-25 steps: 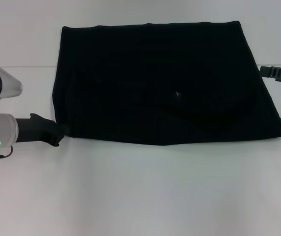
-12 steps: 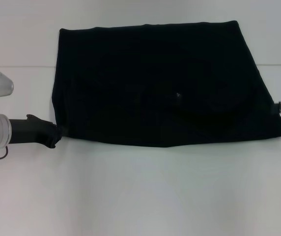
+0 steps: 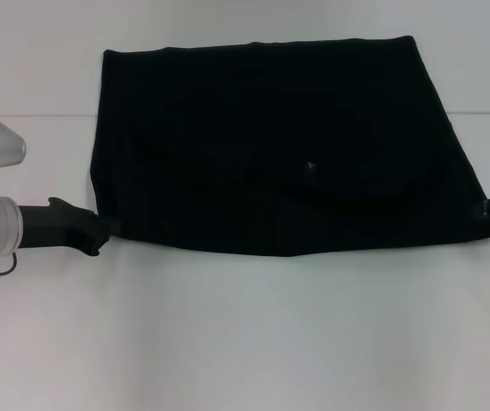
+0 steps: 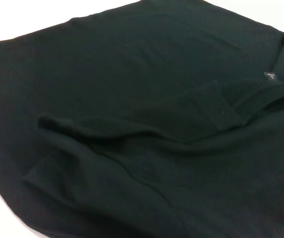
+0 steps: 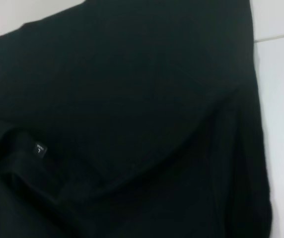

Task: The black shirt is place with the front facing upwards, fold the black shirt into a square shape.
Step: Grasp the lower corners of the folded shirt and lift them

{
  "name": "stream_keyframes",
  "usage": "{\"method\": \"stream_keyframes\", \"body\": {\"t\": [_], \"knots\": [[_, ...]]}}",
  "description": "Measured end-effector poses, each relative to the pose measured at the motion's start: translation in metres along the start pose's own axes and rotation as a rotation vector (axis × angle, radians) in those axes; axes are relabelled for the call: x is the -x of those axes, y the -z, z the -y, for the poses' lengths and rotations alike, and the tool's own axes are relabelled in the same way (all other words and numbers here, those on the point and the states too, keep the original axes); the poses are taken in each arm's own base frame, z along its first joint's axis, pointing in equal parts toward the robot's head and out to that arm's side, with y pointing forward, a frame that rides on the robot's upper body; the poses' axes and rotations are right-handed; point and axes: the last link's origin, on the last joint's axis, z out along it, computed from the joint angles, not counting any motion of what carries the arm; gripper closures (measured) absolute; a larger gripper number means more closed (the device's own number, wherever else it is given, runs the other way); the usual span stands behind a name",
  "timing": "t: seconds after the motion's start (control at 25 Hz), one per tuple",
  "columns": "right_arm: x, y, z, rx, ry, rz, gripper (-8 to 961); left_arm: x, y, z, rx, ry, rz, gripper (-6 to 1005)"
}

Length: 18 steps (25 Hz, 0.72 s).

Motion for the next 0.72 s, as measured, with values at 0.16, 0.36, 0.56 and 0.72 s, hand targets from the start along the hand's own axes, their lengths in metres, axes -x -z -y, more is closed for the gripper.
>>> {"method": "stream_keyframes", "body": {"t": [0.16, 0.36, 0.56, 0.72], "knots": [[-0.001, -0.016, -0.009, -0.014, 0.031, -0.014, 68, -0.002, -0.001, -0.001, 0.003, -0.001, -0.003, 998], [0.0, -0.029, -0.021, -0.014, 0.066, -0.029, 70, -0.002, -0.001, -0.001, 0.004, 0.001, -0.004, 999], [0.001, -0.031, -0.023, -0.016, 0.062, -0.028, 94, -0.002, -0.001, -0.001, 0.004, 0.002, -0.005, 999], [0.001, -0.028, -0.02, -0.02, 0.056, -0.018, 187, -0.002, -0.001, -0.001, 0.003, 0.003, -0.007, 999]]}}
